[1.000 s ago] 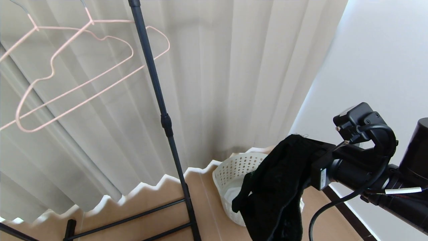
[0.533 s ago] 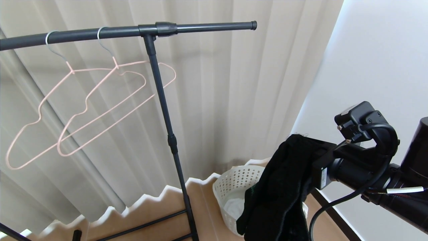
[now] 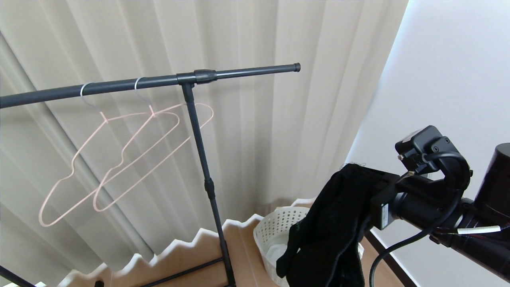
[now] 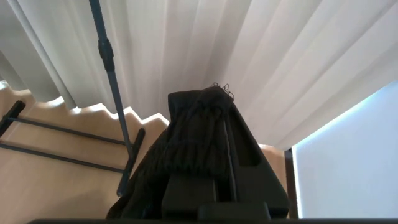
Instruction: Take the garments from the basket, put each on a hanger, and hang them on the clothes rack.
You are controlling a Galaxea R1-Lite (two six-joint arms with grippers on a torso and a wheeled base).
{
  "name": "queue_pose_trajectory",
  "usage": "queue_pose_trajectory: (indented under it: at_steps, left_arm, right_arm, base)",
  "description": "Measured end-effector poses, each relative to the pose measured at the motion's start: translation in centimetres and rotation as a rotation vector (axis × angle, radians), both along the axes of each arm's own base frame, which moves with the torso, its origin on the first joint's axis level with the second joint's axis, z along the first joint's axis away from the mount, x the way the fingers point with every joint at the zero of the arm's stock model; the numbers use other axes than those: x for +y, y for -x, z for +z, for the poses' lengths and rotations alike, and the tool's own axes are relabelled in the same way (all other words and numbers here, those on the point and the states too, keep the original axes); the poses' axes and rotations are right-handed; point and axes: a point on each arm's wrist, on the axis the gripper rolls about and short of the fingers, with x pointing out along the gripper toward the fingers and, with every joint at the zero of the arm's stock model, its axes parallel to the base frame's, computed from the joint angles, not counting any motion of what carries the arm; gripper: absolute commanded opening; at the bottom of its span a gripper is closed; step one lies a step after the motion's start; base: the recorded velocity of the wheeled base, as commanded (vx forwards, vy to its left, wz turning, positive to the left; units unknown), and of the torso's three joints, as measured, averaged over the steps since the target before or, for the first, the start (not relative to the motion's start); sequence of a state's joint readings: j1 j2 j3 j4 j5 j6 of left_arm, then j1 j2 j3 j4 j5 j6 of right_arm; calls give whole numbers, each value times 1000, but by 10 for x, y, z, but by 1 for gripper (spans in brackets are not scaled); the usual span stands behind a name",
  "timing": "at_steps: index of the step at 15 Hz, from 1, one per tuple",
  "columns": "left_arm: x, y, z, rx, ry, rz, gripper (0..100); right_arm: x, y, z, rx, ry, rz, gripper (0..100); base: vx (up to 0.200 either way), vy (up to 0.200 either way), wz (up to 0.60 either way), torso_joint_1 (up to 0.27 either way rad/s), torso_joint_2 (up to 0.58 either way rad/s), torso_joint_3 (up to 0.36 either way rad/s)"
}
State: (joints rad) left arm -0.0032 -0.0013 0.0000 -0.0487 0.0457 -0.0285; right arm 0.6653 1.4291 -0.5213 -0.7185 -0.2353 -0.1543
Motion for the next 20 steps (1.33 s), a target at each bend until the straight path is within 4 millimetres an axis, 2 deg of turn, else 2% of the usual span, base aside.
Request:
queue_pose_trajectory:
  at_steps: [5, 15, 18, 20]
  left_arm:
    - [0, 0, 0, 0, 0, 1, 100]
    - [0, 0, 0, 0, 2, 3, 100]
    - [0, 0, 0, 0, 2, 2, 100]
    - [0, 0, 0, 0, 2, 2, 100]
  right_arm:
    - [0, 0, -1, -5, 13, 5, 0]
    - [-1, 2, -3, -7, 34, 7, 0]
    - [-3, 4, -4, -15, 62, 13, 0]
    - [-3, 4, -5, -14, 63, 13, 0]
  base:
    - [0, 0, 0, 166, -396, -63]
    - [0, 0, 0, 167, -361, -191]
    - [0, 0, 0, 37, -72, -33]
    - [0, 0, 600, 7, 5, -7]
